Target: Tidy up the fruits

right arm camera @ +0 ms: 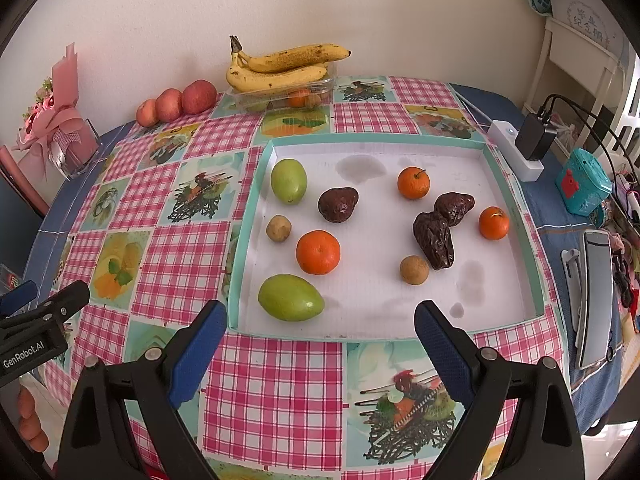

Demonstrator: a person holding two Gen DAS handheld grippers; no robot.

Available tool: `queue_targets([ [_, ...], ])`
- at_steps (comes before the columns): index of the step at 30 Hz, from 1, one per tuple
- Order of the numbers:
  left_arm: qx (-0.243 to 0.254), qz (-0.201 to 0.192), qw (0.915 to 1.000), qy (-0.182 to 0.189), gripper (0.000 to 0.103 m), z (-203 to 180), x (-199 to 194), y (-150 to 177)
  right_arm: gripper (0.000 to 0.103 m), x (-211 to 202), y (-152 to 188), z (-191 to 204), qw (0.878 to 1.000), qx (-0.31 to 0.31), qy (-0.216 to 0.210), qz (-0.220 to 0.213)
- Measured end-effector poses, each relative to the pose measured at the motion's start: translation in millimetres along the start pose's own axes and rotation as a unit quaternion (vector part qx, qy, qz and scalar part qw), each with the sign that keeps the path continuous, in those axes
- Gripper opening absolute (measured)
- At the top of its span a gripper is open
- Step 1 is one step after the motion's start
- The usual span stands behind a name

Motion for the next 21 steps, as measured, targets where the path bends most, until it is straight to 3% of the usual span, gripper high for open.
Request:
queue_targets([
  [21,-0.004,0.000,1.0000,-0.002,0.103,4.2,-0.8,0.6,0.095,1.3,0.1,-2.6,1.000,-0.007,-0.001,0.004],
])
Point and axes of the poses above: each gripper's, at about its wrist camera, not at the fingertips, and x roughly the way its jaws point, z to its left, y to its underside, the point moved 9 cm from there along x, roughly the way its jaws point, and after that the axes turned 3 degrees about z, right-handed, at the moved point
